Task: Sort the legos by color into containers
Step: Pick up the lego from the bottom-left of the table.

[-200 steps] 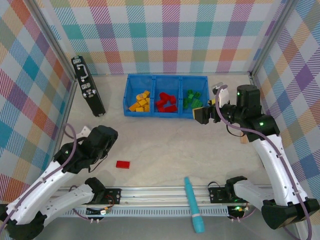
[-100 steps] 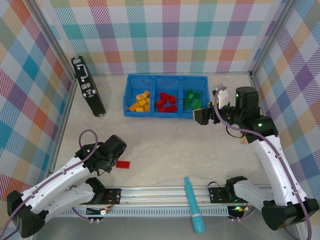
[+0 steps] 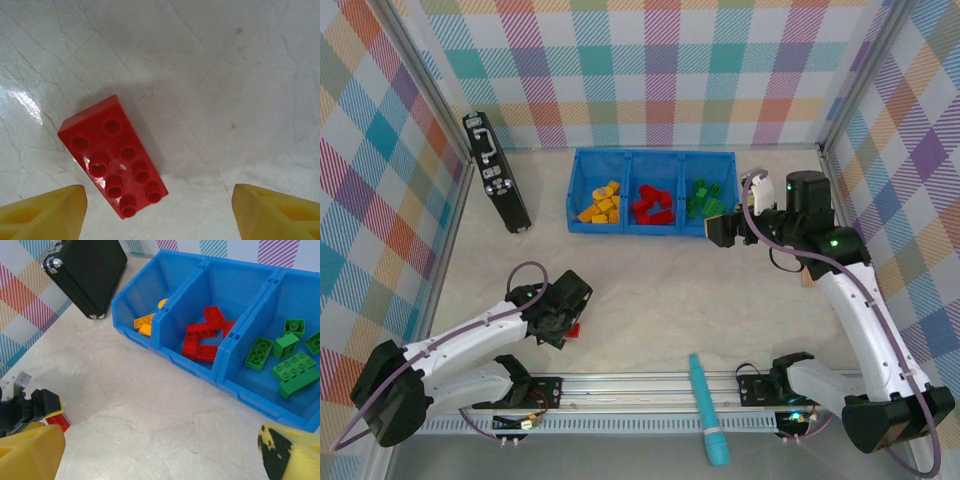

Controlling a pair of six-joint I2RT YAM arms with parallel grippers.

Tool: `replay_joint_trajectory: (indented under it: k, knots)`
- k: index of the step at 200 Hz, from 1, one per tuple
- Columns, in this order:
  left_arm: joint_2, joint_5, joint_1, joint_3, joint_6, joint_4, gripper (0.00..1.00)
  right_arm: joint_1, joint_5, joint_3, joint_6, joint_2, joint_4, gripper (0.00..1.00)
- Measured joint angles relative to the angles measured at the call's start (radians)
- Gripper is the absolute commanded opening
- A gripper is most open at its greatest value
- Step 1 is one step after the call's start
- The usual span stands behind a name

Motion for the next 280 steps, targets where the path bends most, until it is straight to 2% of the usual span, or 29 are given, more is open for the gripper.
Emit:
replay_joint_trajectory:
  k: [68, 106, 175, 203, 235, 280]
  knots:
    - [0.056, 0.033, 0.0, -0.073, -0.04, 0.089, 0.72, 0.0, 0.011, -0.01, 0.0, 0.018, 0.008, 0.99]
    - [0.085, 0.053, 0.002, -0.075, -0.039, 0.064, 0.48, 0.0, 0.023, -0.015, -0.001, 0.026, 0.018, 0.99]
    - [0.127, 0.076, 0.018, -0.055, -0.004, 0.034, 0.32, 0.0, 0.035, -0.034, -0.008, 0.033, 0.029, 0.99]
    - [0.213, 0.092, 0.029, 0.002, 0.098, -0.002, 0.26, 0.0, 0.042, -0.034, -0.01, 0.033, 0.029, 0.99]
    - [0.36, 0.094, 0.036, 0.135, 0.25, 0.024, 0.25, 0.0, 0.053, -0.035, -0.023, 0.033, 0.029, 0.99]
    - [0.528, 0.05, 0.039, 0.55, 0.529, -0.021, 0.25, 0.0, 0.087, -0.056, -0.027, 0.014, 0.042, 0.99]
